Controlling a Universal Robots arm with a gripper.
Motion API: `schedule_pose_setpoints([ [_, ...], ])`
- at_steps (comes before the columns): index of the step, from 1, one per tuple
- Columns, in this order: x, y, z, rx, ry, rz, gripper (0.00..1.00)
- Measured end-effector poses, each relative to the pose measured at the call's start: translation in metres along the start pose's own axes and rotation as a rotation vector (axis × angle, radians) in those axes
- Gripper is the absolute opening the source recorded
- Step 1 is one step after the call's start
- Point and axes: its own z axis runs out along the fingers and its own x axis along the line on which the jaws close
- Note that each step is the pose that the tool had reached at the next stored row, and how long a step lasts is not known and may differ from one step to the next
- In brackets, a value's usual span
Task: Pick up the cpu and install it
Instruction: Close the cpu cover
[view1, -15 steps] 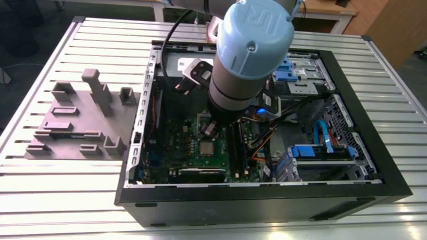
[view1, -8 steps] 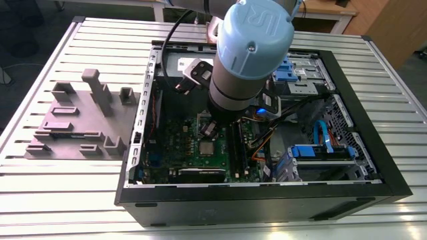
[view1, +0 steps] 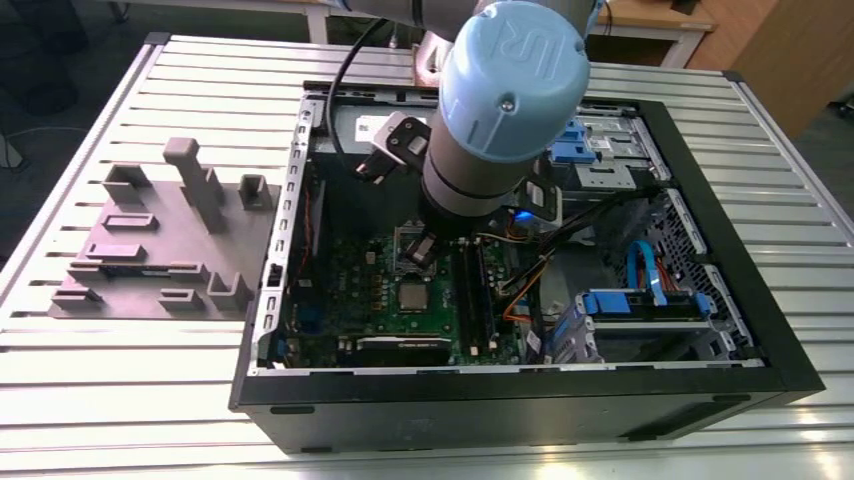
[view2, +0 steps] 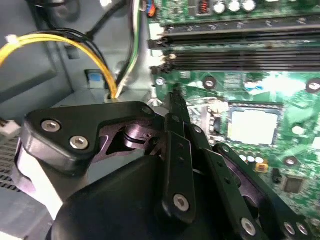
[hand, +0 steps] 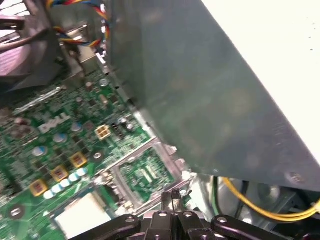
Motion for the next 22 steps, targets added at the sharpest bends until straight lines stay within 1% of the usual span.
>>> schedule_pose_setpoints([
  [1, -0.0014, -0.0009, 0.001, -0.0036, -0.0049, 0.0, 0.1],
  [2, -0.003, -0.002, 0.0018, -0.0045, -0.006, 0.0, 0.1],
  [4, -0.0072, -0.0043, 0.0036, -0.0047, -0.0063, 0.0, 0.1],
  [6, -0.0113, -0.0053, 0.0054, -0.0047, -0.0064, 0.0, 0.1],
  [9, -0.0157, -0.0049, 0.0072, -0.0046, -0.0062, 0.0, 0.1],
  [13, -0.0199, -0.0047, 0.0091, -0.0047, -0.0064, 0.0, 0.1],
  [22, -0.0206, -0.0043, 0.0146, -0.0047, -0.0061, -0.001, 0.1],
])
